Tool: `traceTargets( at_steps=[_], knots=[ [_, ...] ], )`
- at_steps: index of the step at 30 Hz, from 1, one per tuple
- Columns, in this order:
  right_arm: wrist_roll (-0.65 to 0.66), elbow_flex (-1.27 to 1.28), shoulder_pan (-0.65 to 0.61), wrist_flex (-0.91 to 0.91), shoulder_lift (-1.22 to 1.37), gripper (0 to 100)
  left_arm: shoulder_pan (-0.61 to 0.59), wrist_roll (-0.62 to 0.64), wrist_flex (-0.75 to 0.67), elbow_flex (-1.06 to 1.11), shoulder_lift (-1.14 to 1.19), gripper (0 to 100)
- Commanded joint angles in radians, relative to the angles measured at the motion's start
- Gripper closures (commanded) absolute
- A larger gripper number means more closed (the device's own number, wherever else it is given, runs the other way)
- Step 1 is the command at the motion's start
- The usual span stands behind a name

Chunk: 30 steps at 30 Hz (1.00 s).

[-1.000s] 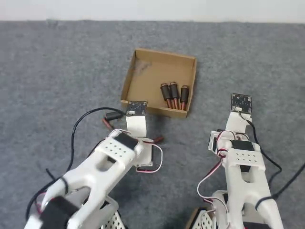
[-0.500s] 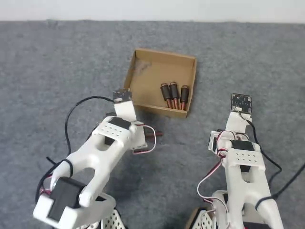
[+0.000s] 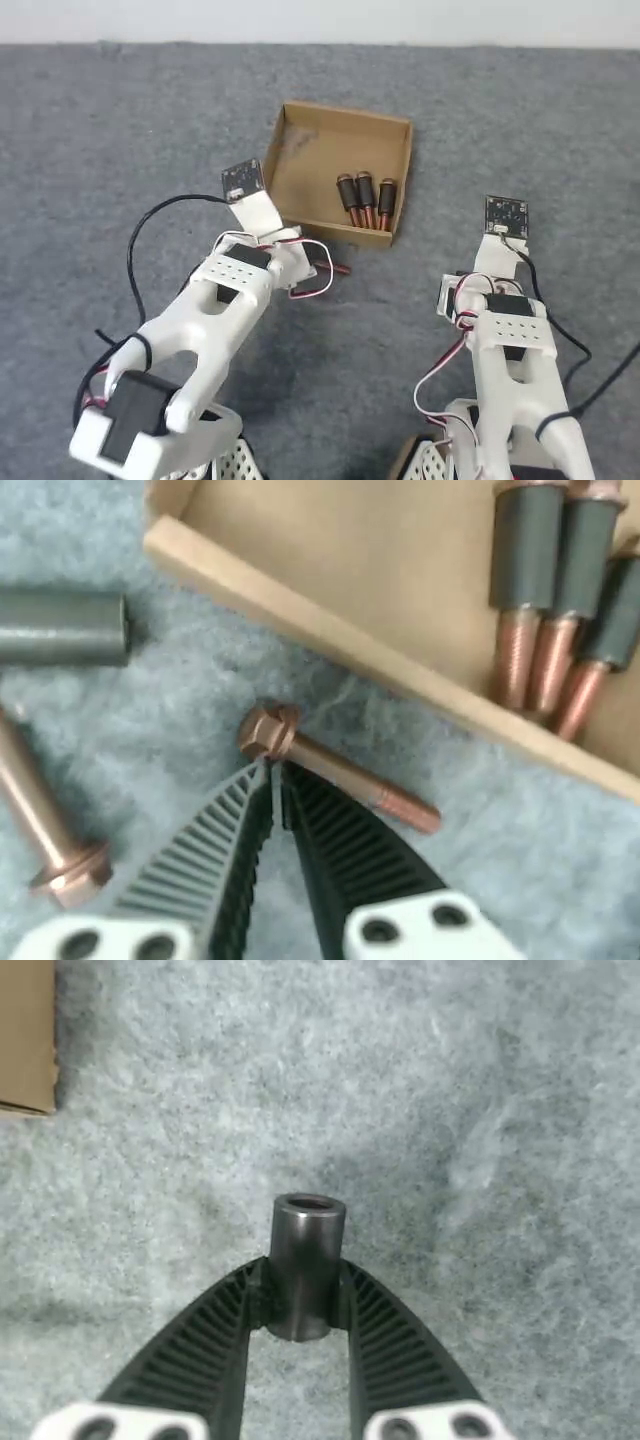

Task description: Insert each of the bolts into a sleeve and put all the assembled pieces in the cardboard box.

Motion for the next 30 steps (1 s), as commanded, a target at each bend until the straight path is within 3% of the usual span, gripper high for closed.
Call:
traceTargets(
  at_steps=[1,12,17,20,23,28,30],
  knots=[
    [0.017,-0.002,0.013,-0.008,-0.044,99.1,-0.006,0.077,-0.034,-0.044,-0.005,98],
    [0.017,-0.002,0.013,-0.008,-0.044,99.1,-0.008,0.31,-0.029,-0.05,-0.014,97],
    [0.017,-0.002,0.013,-0.008,-0.044,99.1,-0.02,0.338,0.02,-0.053,-0.014,76],
    [0.017,-0.002,0.013,-0.008,-0.044,99.1,-0.009,0.338,0.058,-0.054,-0.014,71],
    [0.017,-0.002,0.013,0.005,-0.047,99.1,-0.008,0.338,0.064,-0.051,-0.014,77],
    [0.017,-0.002,0.012,0.018,-0.05,99.1,-0.011,0.341,0.058,-0.053,-0.012,95],
    [0.017,-0.002,0.01,0.018,-0.05,99.1,-0.011,0.342,0.057,-0.053,-0.012,97]
  ],
)
